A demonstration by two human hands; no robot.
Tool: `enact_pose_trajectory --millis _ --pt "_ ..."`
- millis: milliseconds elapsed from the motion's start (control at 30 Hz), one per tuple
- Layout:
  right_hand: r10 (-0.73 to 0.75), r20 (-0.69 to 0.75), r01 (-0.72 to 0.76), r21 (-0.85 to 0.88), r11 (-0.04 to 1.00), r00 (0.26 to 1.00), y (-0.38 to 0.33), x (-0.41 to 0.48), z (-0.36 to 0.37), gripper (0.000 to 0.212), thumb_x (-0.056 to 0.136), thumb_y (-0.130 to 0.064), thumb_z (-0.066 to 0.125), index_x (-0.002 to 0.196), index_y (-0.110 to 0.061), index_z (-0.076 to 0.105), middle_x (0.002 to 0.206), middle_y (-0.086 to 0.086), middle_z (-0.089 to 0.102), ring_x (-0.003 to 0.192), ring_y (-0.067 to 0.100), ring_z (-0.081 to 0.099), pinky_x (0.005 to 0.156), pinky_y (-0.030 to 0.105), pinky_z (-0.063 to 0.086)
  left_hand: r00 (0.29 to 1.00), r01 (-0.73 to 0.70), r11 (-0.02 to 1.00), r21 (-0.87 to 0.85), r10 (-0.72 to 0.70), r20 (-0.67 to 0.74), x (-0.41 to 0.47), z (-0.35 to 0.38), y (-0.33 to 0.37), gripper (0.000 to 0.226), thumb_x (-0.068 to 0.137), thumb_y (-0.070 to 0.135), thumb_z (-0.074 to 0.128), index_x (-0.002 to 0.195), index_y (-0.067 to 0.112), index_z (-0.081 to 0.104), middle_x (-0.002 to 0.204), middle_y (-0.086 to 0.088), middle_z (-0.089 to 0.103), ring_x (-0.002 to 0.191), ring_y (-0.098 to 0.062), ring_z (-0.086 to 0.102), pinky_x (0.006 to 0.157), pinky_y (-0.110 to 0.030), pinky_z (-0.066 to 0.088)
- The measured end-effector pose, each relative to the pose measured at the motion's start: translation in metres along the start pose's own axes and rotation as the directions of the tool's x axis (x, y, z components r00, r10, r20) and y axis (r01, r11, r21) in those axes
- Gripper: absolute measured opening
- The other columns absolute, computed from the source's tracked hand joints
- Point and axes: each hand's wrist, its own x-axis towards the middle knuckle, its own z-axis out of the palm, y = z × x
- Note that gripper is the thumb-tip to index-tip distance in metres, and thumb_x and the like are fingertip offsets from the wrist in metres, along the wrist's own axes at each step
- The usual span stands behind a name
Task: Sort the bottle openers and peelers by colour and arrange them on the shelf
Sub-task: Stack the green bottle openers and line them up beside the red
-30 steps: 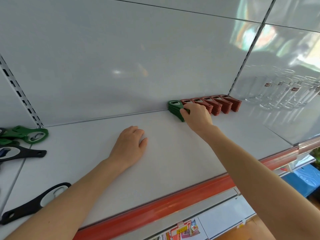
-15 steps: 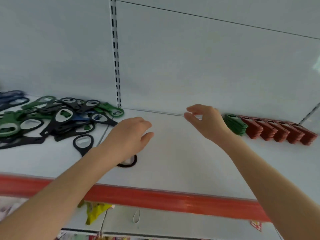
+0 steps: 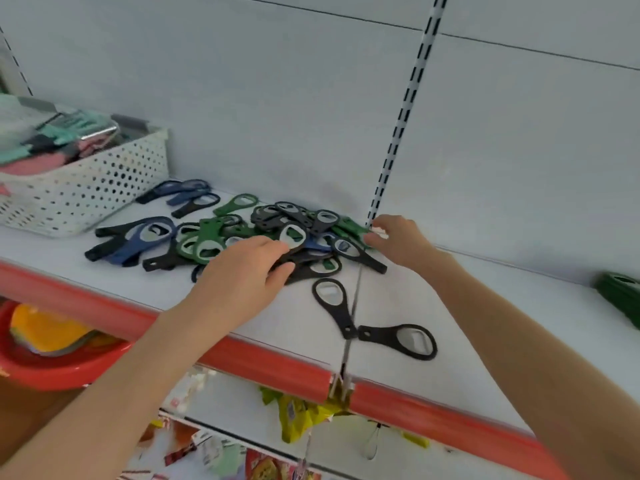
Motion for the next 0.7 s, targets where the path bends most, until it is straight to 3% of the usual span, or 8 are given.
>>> enact_pose_trajectory --millis 133,233,333,400,467,567,633,700 --pt "0.118 -0.011 -0.119 -0.075 0.99 0.993 -0.006 0.011 0.018 0.027 0.09 -0.022 0.055 0.112 -0.009 0.061 0.117 0.014 0.061 0.105 0.031 0.055 0.084 0.032 0.043 0.998 -0.055 0.997 -0.046 0.056 0.024 0.007 -0.004 -0.03 0.033 0.093 0.029 0.048 0.121 0.013 0.057 0.114 -0.002 0.061 0.106 -0.02 0.055 0.086 -0.039 0.047" --pt "0.204 -0.121 -0.204 0.014 0.979 0.972 -0.002 0.004 0.018 0.026 0.084 -0.023 0.062 0.107 -0.01 0.064 0.103 0.011 0.065 0.088 0.027 0.056 0.072 0.028 0.042 0.992 -0.119 0.987 -0.104 0.124 0.036 0.013 -0.002 -0.045 0.034 0.092 0.029 0.049 0.121 0.012 0.058 0.115 -0.002 0.061 0.108 -0.019 0.055 0.088 -0.037 0.046" --pt "0.256 -0.277 -0.224 0.142 0.964 0.926 -0.006 -0.017 0.003 0.024 0.082 -0.019 0.063 0.103 -0.009 0.064 0.083 0.005 0.058 0.078 0.022 0.051 0.064 0.026 0.037 0.986 -0.168 0.959 -0.227 0.16 -0.054 0.021 -0.003 -0.048 0.029 0.09 0.019 0.056 0.115 0.006 0.061 0.11 -0.006 0.065 0.105 -0.021 0.058 0.086 -0.019 0.038" --pt "0.226 -0.31 -0.135 0.289 0.948 0.923 -0.018 -0.037 -0.01 0.02 0.079 -0.013 0.066 0.099 -0.014 0.064 0.082 0.001 0.059 0.082 0.02 0.057 0.073 0.027 0.046 0.985 -0.161 0.926 -0.342 0.131 -0.109 0.03 -0.005 -0.043 0.03 0.088 0.015 0.058 0.115 0.004 0.061 0.109 -0.007 0.065 0.103 -0.02 0.059 0.084 -0.013 0.036" --pt "0.082 -0.198 0.001 0.39 0.921 0.977 -0.038 -0.059 -0.021 0.029 0.076 -0.008 0.07 0.099 -0.022 0.06 0.089 -0.006 0.062 0.09 0.011 0.06 0.089 0.028 0.049 0.996 -0.078 0.86 -0.505 0.044 -0.08 0.039 -0.008 -0.035 0.035 0.088 0.022 0.059 0.12 0.007 0.058 0.111 -0.002 0.063 0.102 -0.013 0.059 0.086 -0.016 0.043" --pt "-0.166 0.06 0.132 0.367 0.921 0.984 -0.07 -0.076 -0.024 0.04 0.076 -0.007 0.072 0.104 -0.03 0.056 0.101 -0.018 0.06 0.101 -0.001 0.057 0.093 0.017 0.045 0.988 0.126 0.714 -0.688 -0.024 0.155 0.05 -0.011 -0.025 0.036 0.083 0.031 0.064 0.114 0.013 0.06 0.097 0.002 0.068 0.087 -0.008 0.064 0.076 -0.018 0.051" --pt "-0.217 0.125 0.158 0.371 0.915 0.968 -0.079 -0.072 -0.022 0.042 0.077 -0.008 0.072 0.107 -0.031 0.054 0.104 -0.022 0.057 0.104 -0.008 0.054 0.093 0.012 0.042 0.948 0.241 0.617 -0.749 0.015 0.318 0.052 -0.011 -0.023 0.023 0.082 0.021 0.066 0.101 0.008 0.065 0.079 -0.002 0.071 0.066 -0.01 0.067 0.059 -0.017 0.053" --pt "-0.213 0.147 0.141 0.389 0.91 0.966 -0.079 -0.059 -0.021 0.046 0.077 -0.01 0.072 0.114 -0.03 0.052 0.109 -0.022 0.055 0.105 -0.01 0.051 0.093 0.012 0.041 0.926 0.315 0.56 -0.767 -0.005 0.377 0.05 -0.011 -0.027 0.013 0.082 0.012 0.065 0.094 0.008 0.066 0.068 -0.003 0.071 0.055 -0.011 0.065 0.049 -0.018 0.051"
